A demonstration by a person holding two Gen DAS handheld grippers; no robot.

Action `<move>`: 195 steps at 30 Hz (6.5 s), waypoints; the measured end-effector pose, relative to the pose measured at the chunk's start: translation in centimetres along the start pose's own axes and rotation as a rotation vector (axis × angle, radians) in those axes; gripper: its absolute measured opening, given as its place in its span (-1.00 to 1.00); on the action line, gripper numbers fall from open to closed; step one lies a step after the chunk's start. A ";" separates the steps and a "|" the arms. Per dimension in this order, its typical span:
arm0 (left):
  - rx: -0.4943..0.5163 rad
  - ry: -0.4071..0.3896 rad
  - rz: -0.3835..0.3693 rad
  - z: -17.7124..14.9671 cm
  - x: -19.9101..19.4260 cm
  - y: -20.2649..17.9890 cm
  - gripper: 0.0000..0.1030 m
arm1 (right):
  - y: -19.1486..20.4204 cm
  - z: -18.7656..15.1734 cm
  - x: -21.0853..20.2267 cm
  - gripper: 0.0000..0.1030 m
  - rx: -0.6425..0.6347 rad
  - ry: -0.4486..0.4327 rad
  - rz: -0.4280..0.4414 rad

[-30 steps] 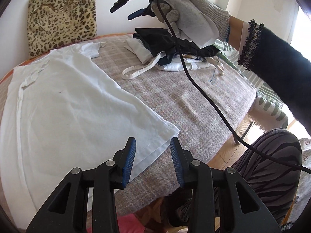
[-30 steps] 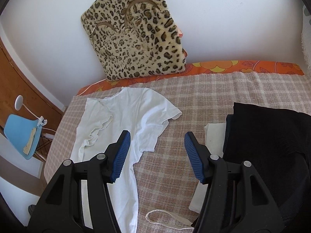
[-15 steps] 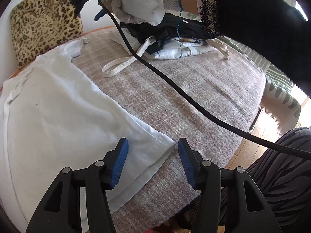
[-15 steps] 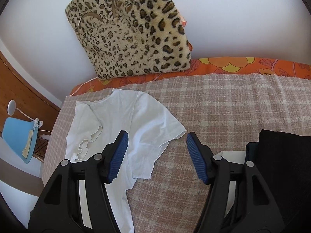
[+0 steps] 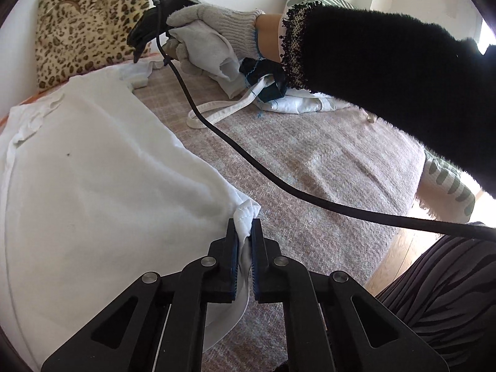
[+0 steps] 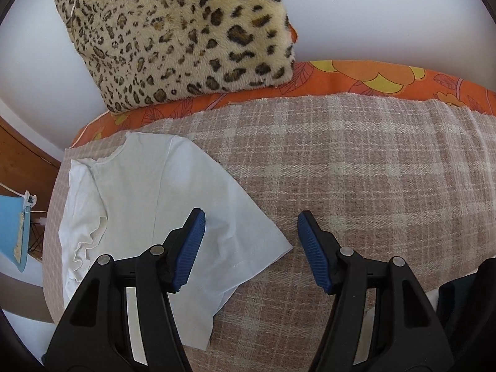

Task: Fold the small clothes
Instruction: 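Move both tools to the shirt's unfolded side edge, then close the left tool on the hem while the right tool grips the sleeve edge, then fold the second side edge over the first fold with both tools, then open both tools and withdraw them from the folded shirt, then move both tools to the hem end of the white strip and close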

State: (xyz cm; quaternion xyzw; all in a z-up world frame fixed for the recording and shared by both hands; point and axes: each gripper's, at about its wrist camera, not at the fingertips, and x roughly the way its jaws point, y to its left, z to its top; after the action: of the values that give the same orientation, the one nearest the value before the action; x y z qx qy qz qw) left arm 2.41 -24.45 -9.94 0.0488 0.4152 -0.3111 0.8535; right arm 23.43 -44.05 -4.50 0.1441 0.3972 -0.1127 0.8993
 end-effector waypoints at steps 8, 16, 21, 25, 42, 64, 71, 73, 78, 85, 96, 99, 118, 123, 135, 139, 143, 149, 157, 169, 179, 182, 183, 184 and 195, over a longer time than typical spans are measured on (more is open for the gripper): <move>-0.032 -0.012 -0.038 0.0 -0.3 0.6 -0.91 | 2.7 -0.6 0.6 -0.81 -0.110 -0.009 -0.030; -0.109 -0.062 -0.108 0.4 -1.9 1.4 -0.91 | 4.8 2.0 -3.0 -0.88 -0.156 -0.116 -0.100; -0.134 -0.056 -0.125 0.1 -1.6 1.8 -0.92 | 5.5 2.1 -1.4 -0.89 -0.195 -0.088 -0.205; -0.135 -0.060 -0.123 -0.1 -1.8 1.9 -0.92 | 4.3 1.6 -0.4 -0.88 -0.147 -0.073 -0.187; -0.159 -0.080 -0.141 -0.2 -2.1 2.6 -0.92 | 1.7 0.2 0.6 -0.80 0.005 -0.036 -0.091; -0.385 -0.200 -0.105 -5.3 -7.5 7.5 -0.92 | 16.1 3.3 -3.6 -0.83 -0.179 -0.154 -0.157; -0.433 -0.214 -0.069 -7.3 -8.9 8.8 -0.92 | 22.3 2.7 -2.5 -0.84 -0.278 -0.155 -0.169; -0.445 -0.222 -0.056 -7.7 -9.3 9.2 -0.92 | 23.8 2.5 -1.8 -0.84 -0.296 -0.150 -0.171; -0.472 -0.233 -0.035 -8.7 -10.0 10.2 -0.92 | 27.0 1.5 0.2 -0.84 -0.339 -0.129 -0.188; -0.492 -0.230 -0.023 -9.7 -10.2 10.8 -0.92 | 29.7 0.1 2.8 -0.84 -0.382 -0.092 -0.204; -0.519 -0.157 0.002 -10.5 -9.8 11.9 -0.82 | 30.8 -0.1 5.8 -0.83 -0.398 -0.026 -0.173; -0.496 -0.146 0.019 -10.6 -10.7 11.6 -0.69 | 30.5 0.4 4.7 -0.01 -0.359 -0.040 -0.120; -0.400 -0.263 0.303 -6.4 -21.2 23.0 -0.57 | 22.0 -5.1 0.2 -0.04 -0.139 0.042 0.175; -0.397 -0.282 0.340 -4.4 -21.0 26.0 -0.57 | 23.6 -8.7 2.5 -0.04 -0.176 0.123 0.204; -0.465 -0.255 0.283 -2.6 -18.7 28.0 -0.57 | 20.4 -15.8 -6.0 -0.04 -0.152 0.074 0.229; -0.454 -0.243 0.252 -1.9 -17.6 27.0 -0.57 | 17.9 -21.1 -9.4 -0.04 -0.155 0.072 0.170; -0.441 -0.225 0.225 -1.6 -16.9 26.0 -0.57 | 15.6 -26.0 -11.4 -0.04 -0.118 0.101 0.162; -0.456 -0.156 0.195 -3.4 -16.2 25.5 -0.56 | 13.6 -31.5 -11.6 -0.04 -0.071 0.152 0.180; -0.533 -0.008 0.117 -9.1 -16.0 24.5 -0.21 | 13.1 -34.0 -12.2 -0.04 -0.083 0.159 0.227; -0.545 0.065 0.028 -12.4 -16.0 22.0 -0.26 | 15.4 -35.0 -11.9 -0.51 -0.181 0.172 0.175; -0.438 0.039 0.082 -12.4 -16.0 20.2 -0.80 | 14.3 -34.9 -12.6 -0.92 -0.156 0.151 0.178; -0.437 0.034 0.086 -12.4 -16.0 20.1 -0.80 | 14.4 -35.1 -12.1 -0.92 -0.178 0.163 0.149; -0.446 0.033 0.087 -12.4 -16.0 20.2 -0.80 | 14.3 -35.1 -12.1 -0.92 -0.172 0.162 0.163; -0.459 0.033 0.088 -12.5 -16.1 20.3 -0.78 | 14.1 -35.0 -12.2 -0.91 -0.160 0.162 0.195; -0.505 0.066 0.039 -13.7 -16.2 20.5 -0.77 | 11.7 -35.4 -11.2 -0.67 -0.015 0.232 0.382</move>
State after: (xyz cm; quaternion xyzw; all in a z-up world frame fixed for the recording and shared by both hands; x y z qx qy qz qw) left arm -2.66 4.56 -10.49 -0.1476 0.5065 -0.1790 0.8304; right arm -4.37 -19.77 -16.89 0.2220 0.4646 0.0798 0.8535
